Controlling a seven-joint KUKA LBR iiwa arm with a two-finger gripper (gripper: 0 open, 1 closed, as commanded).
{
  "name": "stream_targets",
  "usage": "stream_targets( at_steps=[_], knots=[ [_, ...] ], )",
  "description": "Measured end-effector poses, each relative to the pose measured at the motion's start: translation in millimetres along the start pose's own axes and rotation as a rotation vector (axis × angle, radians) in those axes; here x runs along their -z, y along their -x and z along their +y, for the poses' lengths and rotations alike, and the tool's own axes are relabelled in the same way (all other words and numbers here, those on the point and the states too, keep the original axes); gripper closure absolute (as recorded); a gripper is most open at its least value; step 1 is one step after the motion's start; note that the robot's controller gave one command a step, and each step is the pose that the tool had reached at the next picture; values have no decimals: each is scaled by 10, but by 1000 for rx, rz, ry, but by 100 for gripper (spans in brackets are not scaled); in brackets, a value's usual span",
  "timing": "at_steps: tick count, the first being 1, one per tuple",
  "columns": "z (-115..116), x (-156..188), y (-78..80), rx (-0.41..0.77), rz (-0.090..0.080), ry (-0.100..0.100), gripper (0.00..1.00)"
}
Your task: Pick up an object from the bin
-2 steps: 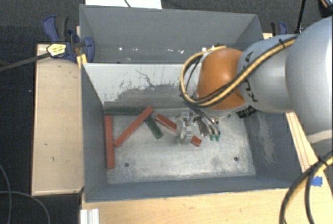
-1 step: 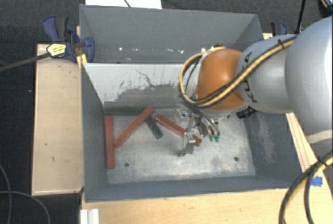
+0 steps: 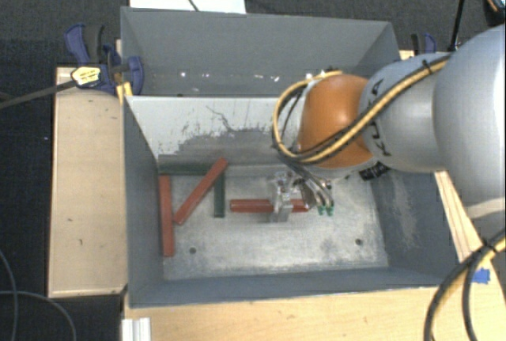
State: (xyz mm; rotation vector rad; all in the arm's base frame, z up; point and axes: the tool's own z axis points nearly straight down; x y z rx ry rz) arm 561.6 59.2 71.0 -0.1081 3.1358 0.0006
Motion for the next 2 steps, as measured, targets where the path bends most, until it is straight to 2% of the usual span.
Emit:
stream_targets(
  at_steps=[1, 2],
  knots=[
    [-218, 239, 72, 343, -2, -1, 100],
    [-14, 1454, 194, 466, -8, -1, 100]
  ],
)
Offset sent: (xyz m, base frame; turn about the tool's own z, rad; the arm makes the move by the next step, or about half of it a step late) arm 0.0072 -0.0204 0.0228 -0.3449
